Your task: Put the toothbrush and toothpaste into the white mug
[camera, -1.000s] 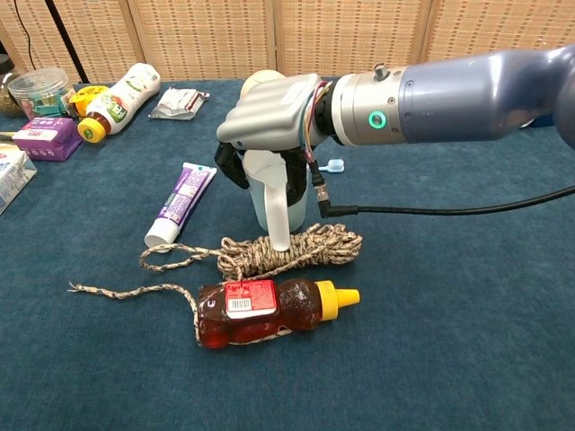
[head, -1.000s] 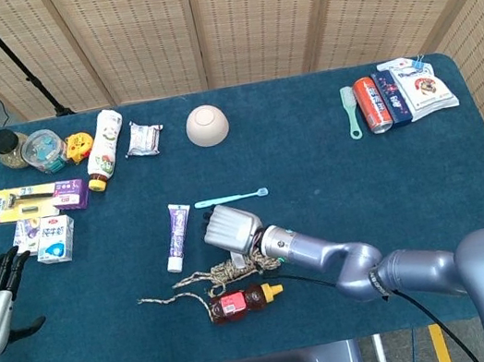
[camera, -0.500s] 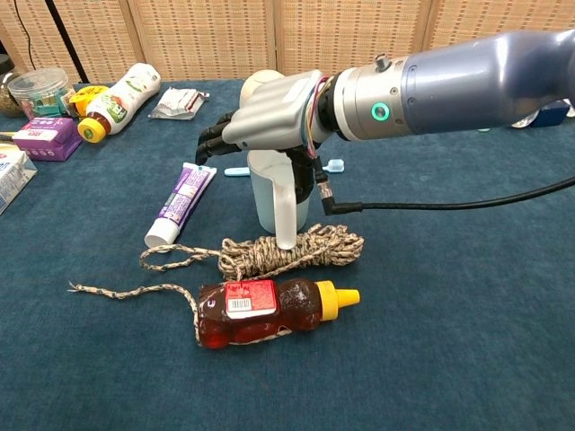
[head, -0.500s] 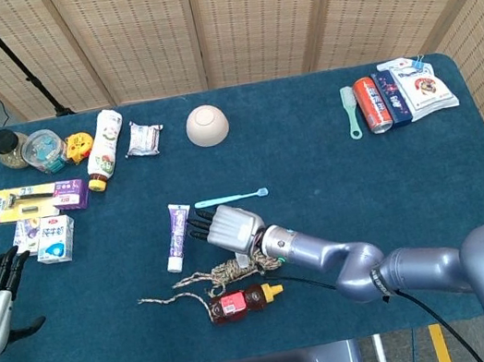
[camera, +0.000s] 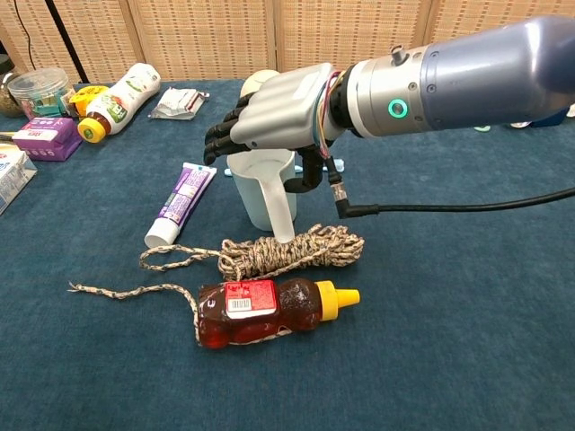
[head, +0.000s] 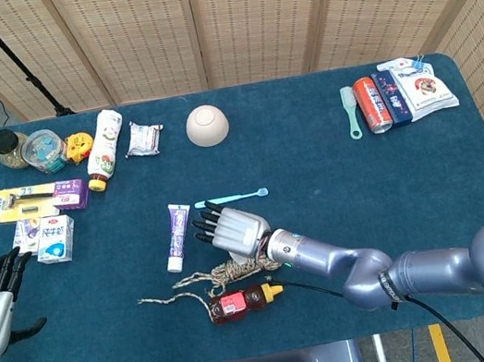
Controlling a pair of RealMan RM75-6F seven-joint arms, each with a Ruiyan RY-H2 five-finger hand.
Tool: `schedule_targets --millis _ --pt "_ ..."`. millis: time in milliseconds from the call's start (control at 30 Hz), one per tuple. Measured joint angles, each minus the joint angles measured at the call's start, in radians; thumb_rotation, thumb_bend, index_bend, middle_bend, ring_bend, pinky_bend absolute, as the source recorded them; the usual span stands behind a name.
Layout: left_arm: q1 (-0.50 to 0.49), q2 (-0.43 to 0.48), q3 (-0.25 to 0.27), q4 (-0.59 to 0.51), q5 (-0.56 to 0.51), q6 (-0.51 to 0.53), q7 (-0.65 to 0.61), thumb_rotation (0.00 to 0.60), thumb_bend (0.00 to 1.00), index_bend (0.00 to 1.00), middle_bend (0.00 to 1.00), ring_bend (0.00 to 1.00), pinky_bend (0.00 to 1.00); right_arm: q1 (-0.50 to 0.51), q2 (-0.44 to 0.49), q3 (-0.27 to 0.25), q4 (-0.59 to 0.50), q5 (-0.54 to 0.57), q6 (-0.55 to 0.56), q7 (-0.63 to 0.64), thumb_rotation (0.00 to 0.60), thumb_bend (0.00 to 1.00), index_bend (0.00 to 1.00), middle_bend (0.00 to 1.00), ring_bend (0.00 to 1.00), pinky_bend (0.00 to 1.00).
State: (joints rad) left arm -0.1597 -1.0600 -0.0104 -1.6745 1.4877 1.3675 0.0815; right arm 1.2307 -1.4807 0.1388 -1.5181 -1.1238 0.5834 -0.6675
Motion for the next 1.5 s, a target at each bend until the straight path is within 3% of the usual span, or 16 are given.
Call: schedule_targets --millis 667,867,1000,1067,1133,1200,1267,1500 --pt "0.0 0.0 0.003 -0.001 0.001 -0.001 0.004 0.6 0.09 0.0 0.0 0.0 0.0 0.035 0.08 -0.095 -0.134 0.174 0.111 -0.163 0.6 0.45 0.0 0.0 0.0 0.0" --pt "0.0 0.002 0.002 0.0 0.001 0.001 -0.004 0.6 0.09 0.0 0.0 0.0 0.0 0.013 0.155 -0.12 -0.202 0.185 0.174 -0.176 0.6 0.45 0.0 0.0 0.0 0.0" --pt "-0.001 0.006 0.001 -0.001 0.006 0.003 -0.019 0.6 0.09 0.0 0.0 0.0 0.0 -0.04 0.254 -0.144 -0.263 0.166 0.247 -0.163 0.6 0.44 0.0 0.0 0.0 0.0" --pt "-0.002 0.01 0.001 -0.004 0.014 0.006 -0.027 0.6 0.09 0.0 0.0 0.0 0.0 -0.078 0.31 -0.158 -0.289 0.145 0.289 -0.142 0.6 0.4 0.0 0.0 0.0 0.0" --pt "-0.003 0.014 -0.001 -0.01 0.024 0.012 -0.035 0.6 0.09 0.0 0.0 0.0 0.0 -0.135 0.381 -0.176 -0.316 0.107 0.345 -0.098 0.6 0.28 0.0 0.0 0.0 0.0" --pt "-0.008 0.018 -0.005 -0.015 0.029 0.014 -0.035 0.6 0.09 0.0 0.0 0.0 0.0 -0.196 0.447 -0.192 -0.334 0.061 0.403 -0.033 0.6 0.09 0.0 0.0 0.0 0.0" --pt "-0.015 0.02 -0.009 -0.021 0.03 0.009 -0.033 0.6 0.09 0.0 0.0 0.0 0.0 -0.252 0.487 -0.206 -0.341 0.018 0.457 0.036 0.6 0.01 0.0 0.0 0.0 0.0" --pt "-0.064 0.033 -0.035 -0.056 0.018 -0.045 -0.007 0.6 0.09 0.0 0.0 0.0 0.0 -0.526 0.546 -0.249 -0.276 -0.135 0.731 0.376 0.6 0.0 0.0 0.0 0.0 0.0"
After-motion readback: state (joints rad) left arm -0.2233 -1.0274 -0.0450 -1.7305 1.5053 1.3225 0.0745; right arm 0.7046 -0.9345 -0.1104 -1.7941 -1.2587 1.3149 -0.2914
